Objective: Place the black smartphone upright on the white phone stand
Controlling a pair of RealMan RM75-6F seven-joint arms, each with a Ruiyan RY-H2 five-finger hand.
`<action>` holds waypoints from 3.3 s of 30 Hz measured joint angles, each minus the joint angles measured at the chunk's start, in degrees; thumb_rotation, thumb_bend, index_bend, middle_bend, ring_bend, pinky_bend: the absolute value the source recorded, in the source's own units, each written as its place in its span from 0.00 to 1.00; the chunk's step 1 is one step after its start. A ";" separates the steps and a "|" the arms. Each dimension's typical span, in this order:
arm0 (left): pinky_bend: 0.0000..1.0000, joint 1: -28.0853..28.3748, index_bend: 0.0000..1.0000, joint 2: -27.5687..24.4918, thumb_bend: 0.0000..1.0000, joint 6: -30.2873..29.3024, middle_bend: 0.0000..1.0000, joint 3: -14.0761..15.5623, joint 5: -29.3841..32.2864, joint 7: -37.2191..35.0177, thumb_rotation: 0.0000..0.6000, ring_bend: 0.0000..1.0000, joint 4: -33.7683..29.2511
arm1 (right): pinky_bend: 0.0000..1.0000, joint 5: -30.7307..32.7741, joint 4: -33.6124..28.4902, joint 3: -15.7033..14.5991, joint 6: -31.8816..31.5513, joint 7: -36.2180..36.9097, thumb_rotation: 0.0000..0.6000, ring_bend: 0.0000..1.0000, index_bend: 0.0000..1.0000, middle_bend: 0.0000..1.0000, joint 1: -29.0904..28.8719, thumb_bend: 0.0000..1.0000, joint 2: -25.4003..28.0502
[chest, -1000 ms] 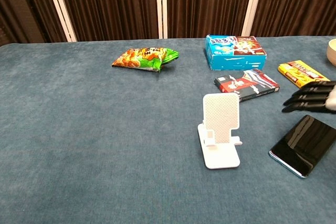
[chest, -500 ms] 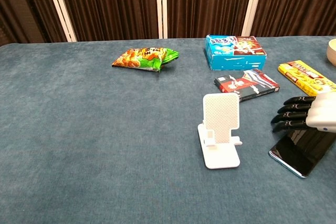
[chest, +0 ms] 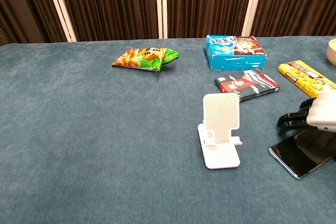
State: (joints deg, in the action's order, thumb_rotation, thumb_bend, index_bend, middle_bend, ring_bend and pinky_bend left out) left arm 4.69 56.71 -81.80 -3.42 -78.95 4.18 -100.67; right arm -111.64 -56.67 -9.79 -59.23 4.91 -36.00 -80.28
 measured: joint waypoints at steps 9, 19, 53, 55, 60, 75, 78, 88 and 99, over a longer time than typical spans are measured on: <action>0.00 -0.02 0.00 -0.09 0.00 -0.10 0.00 0.24 -0.53 -0.07 1.00 0.00 -0.27 | 0.36 -1.34 4.14 -0.47 -9.69 -0.90 1.00 0.50 0.64 0.60 1.81 0.52 -0.27; 0.00 -0.17 0.00 -0.56 0.00 -0.41 0.00 0.29 -0.88 -1.04 1.00 0.00 -0.46 | 0.36 -2.78 2.78 1.83 -20.07 -9.01 1.00 0.50 0.62 0.60 2.40 0.52 3.01; 0.00 0.14 0.00 -1.82 0.00 1.12 0.00 0.30 -0.50 -5.18 1.00 0.00 0.38 | 0.16 -16.21 -23.86 11.18 -0.86 -62.62 1.00 0.44 0.62 0.59 -11.82 0.55 10.53; 0.00 0.10 0.00 -1.86 0.00 1.01 0.00 0.28 -0.46 -5.14 1.00 0.00 0.35 | 0.16 -15.83 -24.64 11.34 0.79 -63.56 1.00 0.43 0.62 0.59 -12.16 0.55 10.19; 0.00 0.16 0.00 -1.99 0.00 1.31 0.00 0.39 -0.49 -5.49 1.00 0.00 0.37 | 0.15 -15.30 -24.65 10.98 2.75 -63.85 1.00 0.42 0.62 0.59 -12.55 0.55 9.17; 0.00 0.31 0.00 -1.91 0.00 1.44 0.00 0.45 -0.50 -5.17 1.00 0.00 0.21 | 0.11 -16.10 -21.71 9.02 2.15 -63.50 1.00 0.40 0.62 0.58 -11.81 0.55 7.48; 0.00 0.33 0.00 -1.92 0.00 1.53 0.00 0.47 -0.48 -5.28 1.00 0.00 0.24 | 0.10 -16.17 -21.69 8.74 2.43 -63.58 1.00 0.38 0.62 0.58 -11.74 0.55 7.18; 0.00 0.55 0.00 -2.18 0.00 2.06 0.00 0.60 -0.62 -5.94 1.00 0.00 0.27 | 0.05 -15.97 -22.27 8.67 3.80 -64.85 1.00 0.36 0.60 0.53 -11.76 0.55 6.09; 0.00 0.64 0.00 -2.18 0.00 2.11 0.00 0.63 -0.60 -5.83 1.00 0.00 0.16 | 0.05 -14.82 -23.21 10.05 4.34 -66.17 1.00 0.36 0.62 0.54 -11.78 0.55 5.69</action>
State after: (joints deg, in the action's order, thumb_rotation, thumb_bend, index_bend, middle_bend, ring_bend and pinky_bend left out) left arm 5.33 54.53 -79.68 -2.79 -79.55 -1.66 -100.51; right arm -126.46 -79.87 0.26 -54.90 -61.26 -47.78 -74.59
